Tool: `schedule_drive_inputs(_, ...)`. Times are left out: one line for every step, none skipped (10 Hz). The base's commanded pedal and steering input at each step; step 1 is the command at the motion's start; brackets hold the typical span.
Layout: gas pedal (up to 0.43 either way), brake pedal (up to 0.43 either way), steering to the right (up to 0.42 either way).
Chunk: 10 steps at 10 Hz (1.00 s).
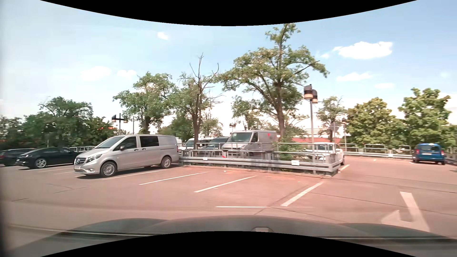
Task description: Follow the waypoints while adhering to traffic rules and regulations
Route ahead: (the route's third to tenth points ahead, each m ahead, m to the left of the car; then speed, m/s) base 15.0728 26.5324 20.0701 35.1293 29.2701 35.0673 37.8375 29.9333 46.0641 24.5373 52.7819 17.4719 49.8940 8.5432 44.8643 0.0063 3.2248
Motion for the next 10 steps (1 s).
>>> schedule_drive_inputs(0.059,0.000,-0.698)
schedule_drive_inputs(0.059,0.000,-0.719)
schedule_drive_inputs(0.059,0.000,-0.734)
schedule_drive_inputs(0.059,0.000,-0.747)
schedule_drive_inputs(0.059,0.000,-0.756)
schedule_drive_inputs(0.059,0.000,-0.759)
schedule_drive_inputs(0.059,0.000,-0.759)
schedule_drive_inputs(0.059,0.000,-0.751)
schedule_drive_inputs(0.067,0.000,-0.739)
schedule_drive_inputs(0.067,0.000,-0.717)
